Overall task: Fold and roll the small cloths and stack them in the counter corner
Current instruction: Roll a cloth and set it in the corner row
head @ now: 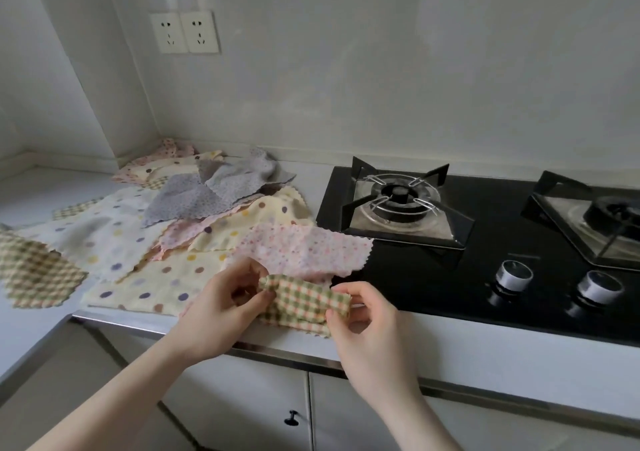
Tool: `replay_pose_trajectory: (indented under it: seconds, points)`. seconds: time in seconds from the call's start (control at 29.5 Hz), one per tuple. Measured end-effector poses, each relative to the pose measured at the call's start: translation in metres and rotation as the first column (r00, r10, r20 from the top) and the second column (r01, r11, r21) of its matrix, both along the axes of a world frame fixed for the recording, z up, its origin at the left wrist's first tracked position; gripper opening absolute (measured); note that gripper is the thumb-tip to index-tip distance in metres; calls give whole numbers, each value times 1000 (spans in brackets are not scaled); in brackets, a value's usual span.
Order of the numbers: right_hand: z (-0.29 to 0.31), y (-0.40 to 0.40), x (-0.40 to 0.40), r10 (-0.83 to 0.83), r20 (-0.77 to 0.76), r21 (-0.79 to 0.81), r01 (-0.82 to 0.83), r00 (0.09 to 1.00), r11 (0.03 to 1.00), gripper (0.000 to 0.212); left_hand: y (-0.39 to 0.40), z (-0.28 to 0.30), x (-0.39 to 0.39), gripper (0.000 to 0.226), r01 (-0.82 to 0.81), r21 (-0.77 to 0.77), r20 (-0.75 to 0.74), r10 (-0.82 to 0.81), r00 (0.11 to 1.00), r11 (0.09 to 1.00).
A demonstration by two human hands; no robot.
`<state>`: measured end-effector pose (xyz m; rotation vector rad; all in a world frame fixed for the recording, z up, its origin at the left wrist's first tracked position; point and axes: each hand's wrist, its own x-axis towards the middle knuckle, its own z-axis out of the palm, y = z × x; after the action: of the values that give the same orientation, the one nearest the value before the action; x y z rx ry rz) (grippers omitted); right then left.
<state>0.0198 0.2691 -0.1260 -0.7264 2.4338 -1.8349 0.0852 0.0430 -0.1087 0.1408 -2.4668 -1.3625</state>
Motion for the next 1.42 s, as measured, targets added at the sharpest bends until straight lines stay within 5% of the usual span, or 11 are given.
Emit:
replay_pose_trajectory:
  seconds: [0.17, 0.34, 0.54, 0.74, 0.85, 1.18, 1.42]
  points:
    - [15, 4, -9, 23, 220, 115, -49, 975, 992, 23, 6, 16, -5, 7, -46, -83, 270, 67, 961, 995]
    - [97, 53, -27, 54, 412, 324, -202, 910, 924, 19, 60, 109, -6, 18, 24, -330, 512, 157, 845, 944]
    - [256, 238, 2, -97, 383, 448, -93, 919, 889, 11, 213, 244, -19, 25, 231, -225, 467, -103, 878, 947]
    - [309, 400, 15, -251, 271, 521, 78, 929, 850, 14, 368, 293, -51, 28, 414, -179, 388, -323, 863, 892]
    - [323, 486, -6, -348, 294, 474, 180, 890, 862, 11, 454, 309, -92, 28, 506, -206, 403, -399, 824, 838]
    - [314, 597, -106, -568, 375, 384, 435, 732, 814, 12, 571, 316, -238, 23, 591, -192, 392, -491, 778, 784]
    - [291, 681, -167, -751, 466, 353, 680, 467, 642, 15, 638, 325, -325, 21, 607, -209, 419, -490, 764, 767]
